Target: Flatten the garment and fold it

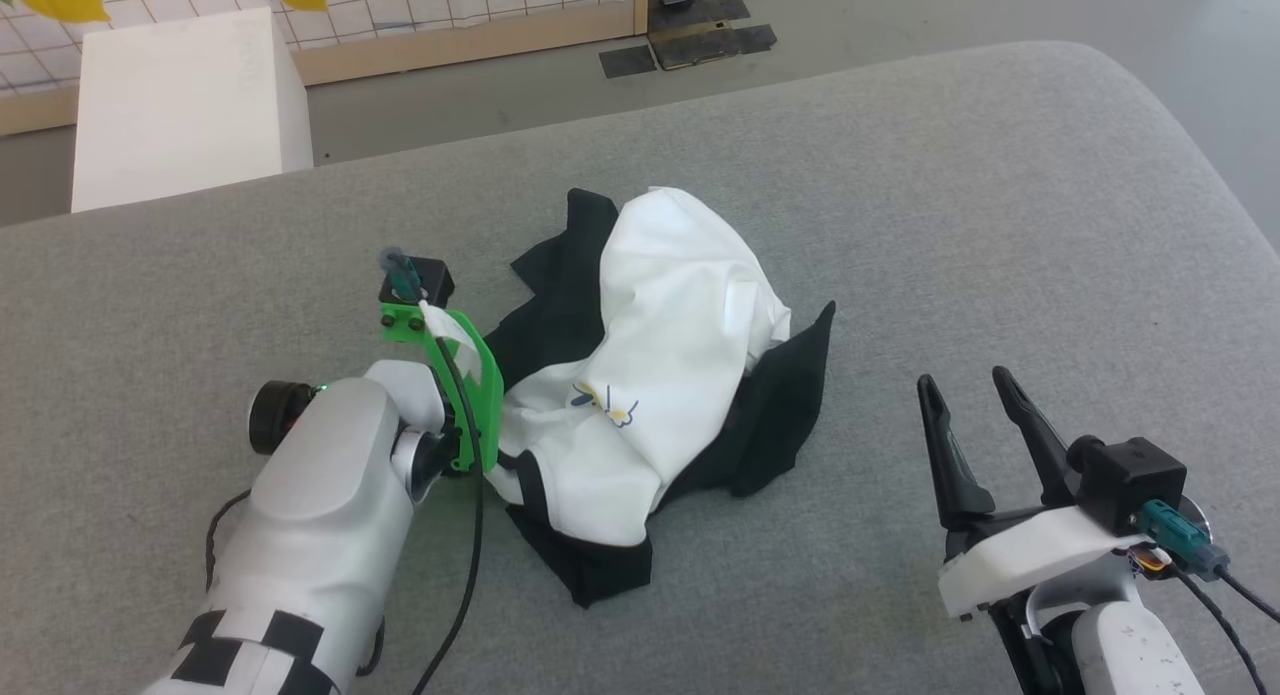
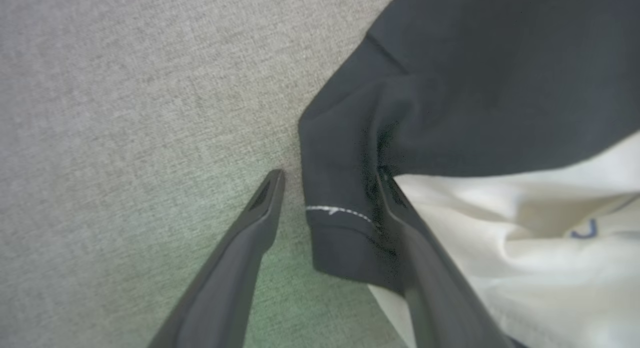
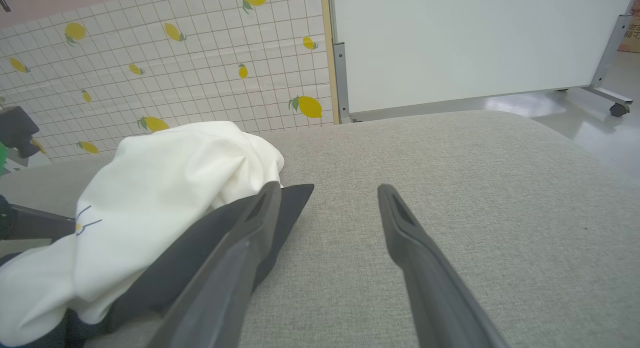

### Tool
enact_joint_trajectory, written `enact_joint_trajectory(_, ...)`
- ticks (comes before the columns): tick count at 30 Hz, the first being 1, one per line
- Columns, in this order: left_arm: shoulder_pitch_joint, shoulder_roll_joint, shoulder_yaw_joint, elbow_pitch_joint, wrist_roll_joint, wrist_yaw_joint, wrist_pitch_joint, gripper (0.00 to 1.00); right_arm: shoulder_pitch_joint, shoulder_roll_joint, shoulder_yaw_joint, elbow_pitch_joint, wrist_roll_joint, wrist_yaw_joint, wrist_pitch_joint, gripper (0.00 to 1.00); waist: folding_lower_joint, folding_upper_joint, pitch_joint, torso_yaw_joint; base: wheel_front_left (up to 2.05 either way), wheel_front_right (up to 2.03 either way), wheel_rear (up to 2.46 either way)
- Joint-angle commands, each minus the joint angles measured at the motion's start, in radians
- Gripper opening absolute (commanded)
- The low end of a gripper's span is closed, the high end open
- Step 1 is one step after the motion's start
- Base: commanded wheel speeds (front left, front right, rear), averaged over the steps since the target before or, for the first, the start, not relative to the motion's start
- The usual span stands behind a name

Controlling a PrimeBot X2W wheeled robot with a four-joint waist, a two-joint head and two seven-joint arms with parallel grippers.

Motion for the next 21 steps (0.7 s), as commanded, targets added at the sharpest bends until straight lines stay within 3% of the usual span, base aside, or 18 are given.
enact_joint_trajectory(1,0.019,0.000,-0.002,0.010,0.002,0.001,-0.016,0.00,-0.015,0.001,-0.002,0.002,0.006,-0.002,-0.008,1.00,0.0000,0.0073,-0.004,0.007,0.00,0.00,0.00)
enact_joint_trajectory(6,0.056,0.011,0.080,-0.083,-0.020,0.089,-0.310,0.00,-0.009,0.001,-0.015,0.004,0.005,-0.002,-0.011,1.00,0.0000,0.0073,-0.023,0.039,0.00,0.00,0.00)
enact_joint_trajectory(11,0.169,0.025,0.175,-0.191,-0.075,0.135,-0.525,0.00,0.005,0.001,-0.029,0.001,-0.001,-0.002,-0.007,1.00,0.0000,0.0073,-0.048,0.092,0.00,0.00,0.00)
enact_joint_trajectory(16,0.331,0.065,0.259,-0.343,-0.114,0.195,-0.613,0.00,0.021,0.001,-0.039,-0.020,-0.010,-0.002,0.007,1.00,0.0000,0.0073,-0.065,0.159,0.00,0.00,0.00)
enact_joint_trajectory(21,0.528,0.103,0.324,-0.506,-0.134,0.271,-0.615,0.00,0.031,0.001,-0.039,-0.034,-0.011,-0.002,0.020,1.00,0.0000,0.0073,-0.075,0.217,0.00,0.00,0.00)
